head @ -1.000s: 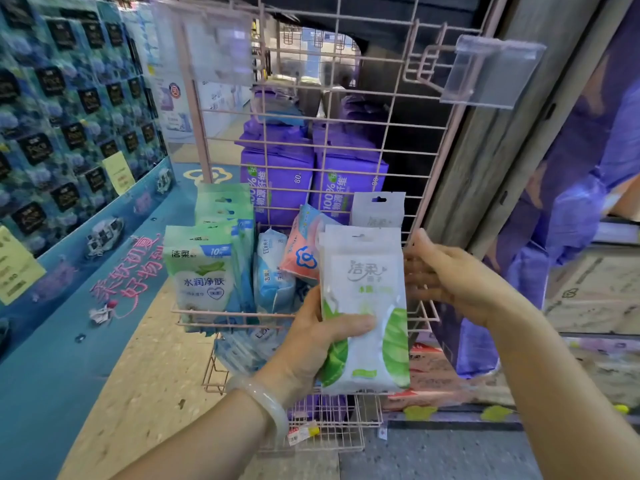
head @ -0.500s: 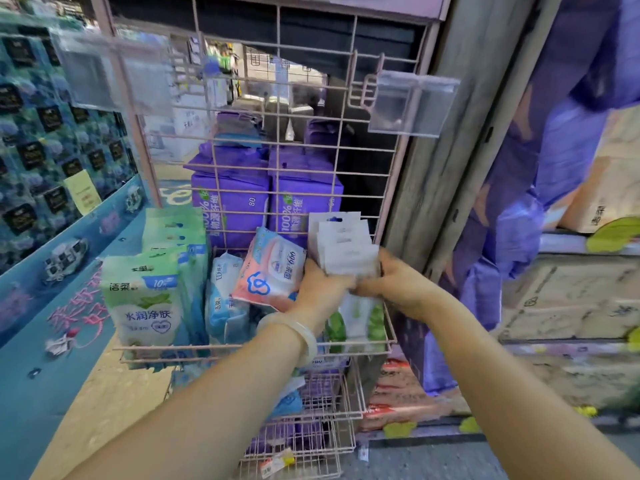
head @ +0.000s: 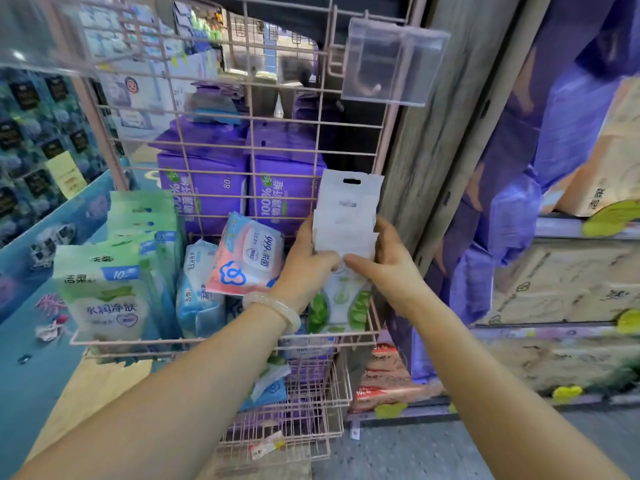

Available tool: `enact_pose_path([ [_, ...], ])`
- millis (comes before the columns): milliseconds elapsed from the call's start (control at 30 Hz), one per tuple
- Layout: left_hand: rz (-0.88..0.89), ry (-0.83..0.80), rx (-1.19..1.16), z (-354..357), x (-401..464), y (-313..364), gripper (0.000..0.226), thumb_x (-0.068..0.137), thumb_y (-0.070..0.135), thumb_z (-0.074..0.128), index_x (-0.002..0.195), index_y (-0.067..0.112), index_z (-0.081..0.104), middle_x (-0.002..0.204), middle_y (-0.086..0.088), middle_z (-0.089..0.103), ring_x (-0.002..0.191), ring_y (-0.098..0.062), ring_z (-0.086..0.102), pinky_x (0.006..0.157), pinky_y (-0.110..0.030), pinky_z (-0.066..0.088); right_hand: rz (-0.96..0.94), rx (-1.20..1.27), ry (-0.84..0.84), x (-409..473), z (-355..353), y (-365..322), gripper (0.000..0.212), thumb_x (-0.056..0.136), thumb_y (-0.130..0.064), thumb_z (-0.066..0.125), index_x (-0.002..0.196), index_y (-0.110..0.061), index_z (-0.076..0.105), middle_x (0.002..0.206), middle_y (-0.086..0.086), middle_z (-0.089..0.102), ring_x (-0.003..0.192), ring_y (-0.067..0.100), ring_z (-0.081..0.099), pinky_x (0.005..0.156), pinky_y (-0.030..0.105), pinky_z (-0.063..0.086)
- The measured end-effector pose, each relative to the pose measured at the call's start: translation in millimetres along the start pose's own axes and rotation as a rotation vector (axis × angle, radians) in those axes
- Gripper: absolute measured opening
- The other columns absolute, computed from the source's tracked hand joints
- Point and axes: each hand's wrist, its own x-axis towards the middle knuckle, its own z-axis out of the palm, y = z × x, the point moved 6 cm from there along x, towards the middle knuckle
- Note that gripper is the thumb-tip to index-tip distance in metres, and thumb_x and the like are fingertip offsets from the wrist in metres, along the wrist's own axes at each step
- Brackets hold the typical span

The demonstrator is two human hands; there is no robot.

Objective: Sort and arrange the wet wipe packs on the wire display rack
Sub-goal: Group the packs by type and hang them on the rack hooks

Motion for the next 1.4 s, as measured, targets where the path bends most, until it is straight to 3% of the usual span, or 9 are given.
enact_pose_path([
  [67,-0.026,-0.047,0.132,2.0,-4.7,-8.3,0.074,0.059,-0.015,0.057,0.125,0.014,0.039,0.102,0.004,0.061,0.097,-0.008,0.063,0.068,-0.015,0.054,0.045,-0.135,-0.076,-1.6,-2.6,5.5,0.082,0.066,-0.008,0.079,0.134,-0.019,0.032,0.123,0.002,0.058,0.109,0.014,0.059,0.090,0.032,0.051],
  [233,-0.224,-0.128,0.403,-4.5,-14.6,-43.8,0.088,0.056,-0.017,0.073,0.133,0.001,0.035,0.128,-0.016,0.056,0.118,-0.029,0.054,0.095,-0.042,0.051,0.038,-0.474,-0.195,-11.7,5.8,16.7,0.087,0.059,-0.008,0.083,0.130,-0.015,0.035,0.103,-0.019,0.051,0.100,0.004,0.053,0.067,-0.005,0.037],
  [433,-0.046,-0.069,0.423,-4.4,-14.4,-30.7,0.062,0.067,-0.006,0.072,0.124,0.005,0.048,0.119,-0.014,0.063,0.109,-0.024,0.059,0.089,-0.032,0.049,-0.008,-0.471,-0.014,-10.8,2.0,5.2,0.066,0.066,-0.017,0.080,0.123,-0.017,0.045,0.096,-0.025,0.048,0.100,0.004,0.050,0.068,0.005,0.037],
  [767,-0.056,-0.042,0.759,0.0,-37.5,-10.5,0.099,0.082,0.016,0.068,0.144,-0.008,-0.005,0.153,-0.022,0.023,0.142,-0.030,0.025,0.114,-0.033,0.022,0.027,-0.614,0.092,-33.2,1.1,-3.3,0.065,0.074,-0.030,0.074,0.128,-0.012,0.043,0.125,0.001,0.054,0.118,0.014,0.049,0.087,0.017,0.035],
  [867,0.190,-0.044,0.715,-3.4,-89.3,5.7,0.076,0.084,0.009,0.061,0.145,-0.001,0.016,0.153,-0.013,0.024,0.143,-0.021,0.018,0.111,-0.010,0.008,-0.082,-0.417,0.405,-65.0,-19.4,-16.1,0.053,0.078,-0.030,0.069,0.125,-0.016,0.049,0.116,-0.007,0.053,0.108,0.003,0.052,0.092,0.015,0.040],
  [967,0.202,-0.066,0.579,-36.5,-148.8,-22.8,0.049,0.084,0.016,0.057,0.132,0.013,0.047,0.131,0.005,0.050,0.121,0.004,0.039,0.101,0.000,0.023,-0.128,-0.224,0.642,-115.9,-26.6,11.8,0.019,0.081,-0.018,0.060,0.100,-0.019,0.057,0.088,-0.011,0.060,0.076,-0.009,0.056,0.072,0.005,0.043],
  [1067,-0.188,0.069,0.512,-92.6,-178.5,-93.5,0.031,0.086,0.012,0.061,0.117,0.017,0.057,0.114,0.006,0.058,0.109,-0.004,0.053,0.096,-0.022,0.043,0.147,-0.224,0.409,-148.2,19.5,84.1,0.017,0.083,-0.001,0.059,0.083,-0.018,0.058,0.080,-0.002,0.059,0.066,-0.011,0.055,0.065,0.005,0.043],
  [1167,-0.508,0.369,0.372,-147.4,-184.9,-144.2,0.032,0.085,0.008,0.062,0.116,0.009,0.056,0.114,-0.007,0.060,0.097,-0.015,0.055,0.081,-0.028,0.045,0.387,-0.259,0.123,-158.4,74.9,139.6,0.012,0.083,-0.005,0.063,0.089,-0.015,0.059,0.088,0.004,0.063,0.086,0.016,0.063,0.075,0.017,0.048],
  [1400,-0.406,0.596,0.342,-201.6,-144.9,-153.5,0.014,0.086,0.012,0.058,0.099,0.014,0.055,0.096,-0.006,0.061,0.077,-0.016,0.056,0.064,-0.025,0.043,0.228,-0.526,-0.044,-95.5,165.4,135.0,0.049,0.076,-0.034,0.070,0.116,-0.011,0.055,0.116,0.012,0.059,0.107,0.026,0.055,0.085,0.031,0.047],
])
